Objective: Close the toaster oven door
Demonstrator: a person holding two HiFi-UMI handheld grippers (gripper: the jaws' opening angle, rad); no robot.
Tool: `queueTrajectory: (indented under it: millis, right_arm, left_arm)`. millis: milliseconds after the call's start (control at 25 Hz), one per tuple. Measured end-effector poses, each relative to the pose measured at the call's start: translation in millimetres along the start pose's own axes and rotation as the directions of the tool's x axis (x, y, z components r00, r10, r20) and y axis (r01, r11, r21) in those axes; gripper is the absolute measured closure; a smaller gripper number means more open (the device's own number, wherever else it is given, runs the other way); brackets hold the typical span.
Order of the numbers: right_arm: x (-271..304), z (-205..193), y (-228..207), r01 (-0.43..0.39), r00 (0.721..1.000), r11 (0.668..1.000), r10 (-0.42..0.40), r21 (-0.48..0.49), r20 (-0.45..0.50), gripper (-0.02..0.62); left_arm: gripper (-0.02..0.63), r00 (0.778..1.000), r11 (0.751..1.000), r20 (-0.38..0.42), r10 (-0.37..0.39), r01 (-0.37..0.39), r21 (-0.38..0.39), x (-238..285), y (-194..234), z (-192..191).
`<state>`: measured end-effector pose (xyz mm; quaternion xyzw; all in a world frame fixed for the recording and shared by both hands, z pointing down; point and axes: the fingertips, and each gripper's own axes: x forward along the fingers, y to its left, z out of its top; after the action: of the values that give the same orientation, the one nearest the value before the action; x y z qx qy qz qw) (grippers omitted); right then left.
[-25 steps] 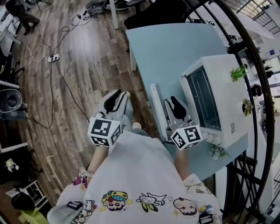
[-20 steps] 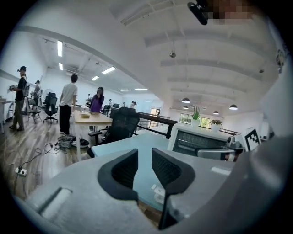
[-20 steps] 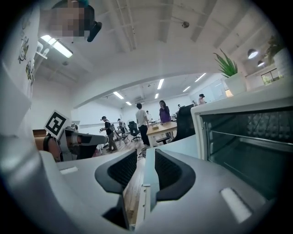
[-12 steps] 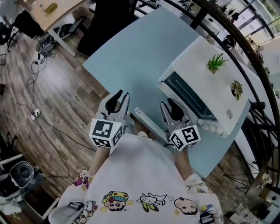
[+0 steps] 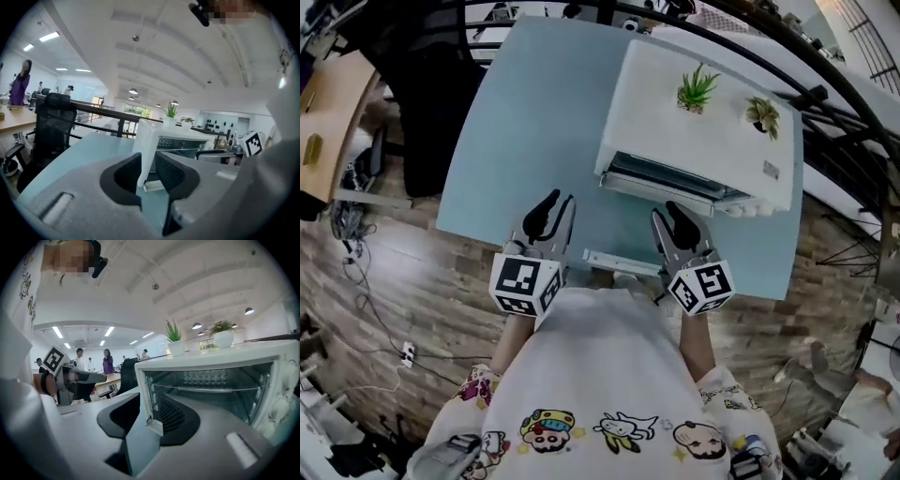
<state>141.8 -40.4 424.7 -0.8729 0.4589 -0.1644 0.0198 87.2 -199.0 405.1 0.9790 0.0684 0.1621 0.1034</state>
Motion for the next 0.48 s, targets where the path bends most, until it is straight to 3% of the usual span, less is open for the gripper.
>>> queueTrajectory:
  millis: [200,480]
  right_arm:
    - [-37.2,-9.6,-19.8,0.198,0.980,0.979,-0.199,0.041,0.024,0.476]
    - [-95.8,-34.2,-40.8,0.370,0.928,0.925,-0.372,0.091,0.010,0.476]
  left_arm:
    - [0.521,0.985,0.985,-0.050,-0.165,0.167,0.041,20.8,-23.1,-7.4]
    - [0.522,0.957,0.957,-0.092,-0.275,0.282,0.072,33.7,-56.3,-18.2]
